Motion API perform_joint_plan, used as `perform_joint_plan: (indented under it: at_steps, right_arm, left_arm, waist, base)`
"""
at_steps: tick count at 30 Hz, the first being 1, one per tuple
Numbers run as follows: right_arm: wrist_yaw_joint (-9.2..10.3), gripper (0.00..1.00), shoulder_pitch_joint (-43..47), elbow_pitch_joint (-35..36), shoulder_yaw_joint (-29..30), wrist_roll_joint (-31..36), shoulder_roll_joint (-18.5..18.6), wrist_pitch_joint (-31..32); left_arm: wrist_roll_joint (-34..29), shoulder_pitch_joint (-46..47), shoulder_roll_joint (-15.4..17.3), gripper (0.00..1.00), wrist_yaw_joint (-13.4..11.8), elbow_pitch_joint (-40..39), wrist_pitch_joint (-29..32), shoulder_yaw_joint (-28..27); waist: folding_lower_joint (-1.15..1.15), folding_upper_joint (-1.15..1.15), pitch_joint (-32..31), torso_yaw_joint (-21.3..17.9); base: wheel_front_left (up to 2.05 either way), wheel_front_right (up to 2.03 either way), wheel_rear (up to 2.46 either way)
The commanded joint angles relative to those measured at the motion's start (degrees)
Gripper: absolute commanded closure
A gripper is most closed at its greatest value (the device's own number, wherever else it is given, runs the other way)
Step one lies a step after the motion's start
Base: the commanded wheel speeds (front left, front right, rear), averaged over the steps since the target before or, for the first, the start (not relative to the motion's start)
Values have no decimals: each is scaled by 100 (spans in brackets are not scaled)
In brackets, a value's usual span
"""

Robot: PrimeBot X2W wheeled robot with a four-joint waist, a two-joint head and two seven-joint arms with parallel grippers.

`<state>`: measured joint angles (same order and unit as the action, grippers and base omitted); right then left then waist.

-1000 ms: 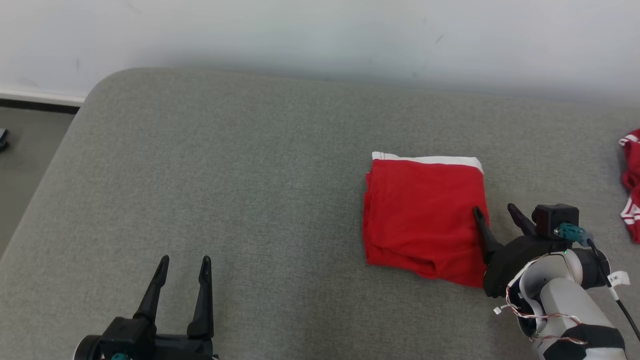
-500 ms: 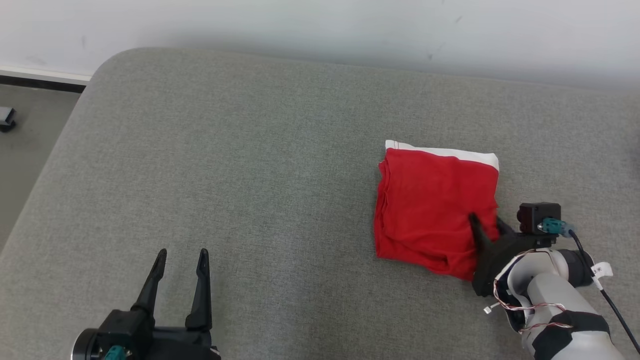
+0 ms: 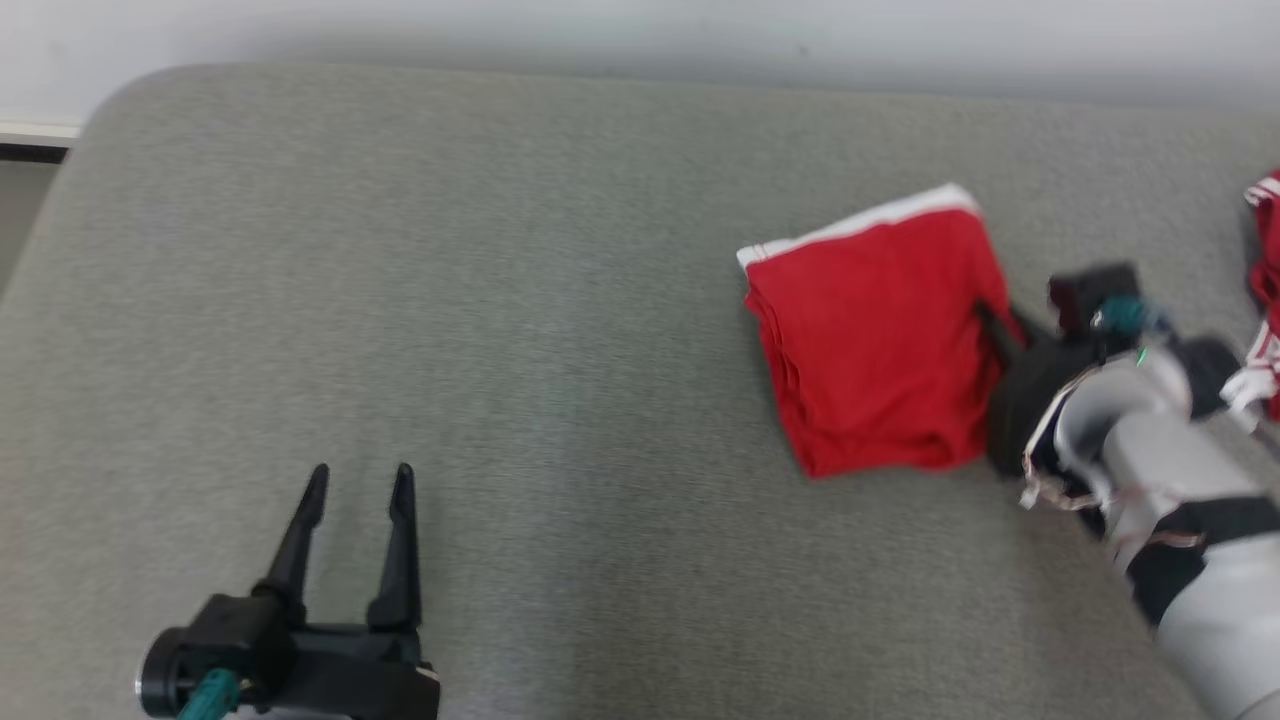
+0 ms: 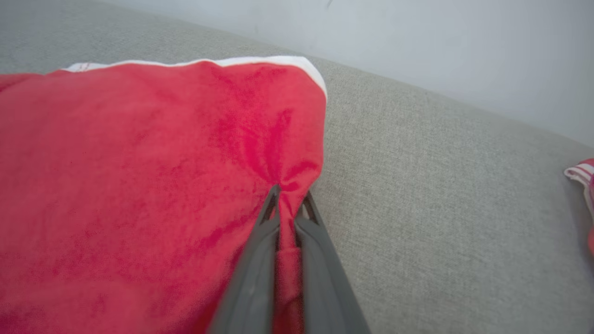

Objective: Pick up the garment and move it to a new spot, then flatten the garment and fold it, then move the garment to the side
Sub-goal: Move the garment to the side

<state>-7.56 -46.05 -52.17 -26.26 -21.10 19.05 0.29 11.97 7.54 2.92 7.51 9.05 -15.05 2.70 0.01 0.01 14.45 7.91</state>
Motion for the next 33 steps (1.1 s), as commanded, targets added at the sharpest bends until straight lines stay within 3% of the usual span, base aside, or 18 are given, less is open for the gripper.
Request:
perform_joint_plan:
  at_steps: [1,9,21,29,33]
  right_arm:
    - [20,100,-258,160,-171,-94,178,97]
    - [20,100,-1080,888,-905,-605,1081,565]
    - [20,100,-1846,1343,-1164,-1018,2097,734]
    - [20,100,-2038,1104,-1077,-991,2808,716]
    - [20,100,-2182,917,-1087,-909,2991,768]
  left_arm:
    - [-4,149,1,0,-7,-54,-15,-83]
    - [-96,444,121,0,-7,-378,-15,-258]
    - [-217,519,367,0,-7,-1046,-15,-562]
    - [-326,439,534,0,-7,-1453,-15,-450]
    - [-341,445,624,0,-8,-1588,-15,-432]
  waist:
    - [-1,-1,398,-446]
    - [-1,-1,1047,-1170]
    - [-1,-1,1837,-1959]
    - [-1,-1,2055,-2095]
    - [-1,-1,2127,-2031]
  base:
    - [0,0,0]
    - [0,0,0]
    - [0,0,0]
    - [0,0,0]
    - [0,0,0]
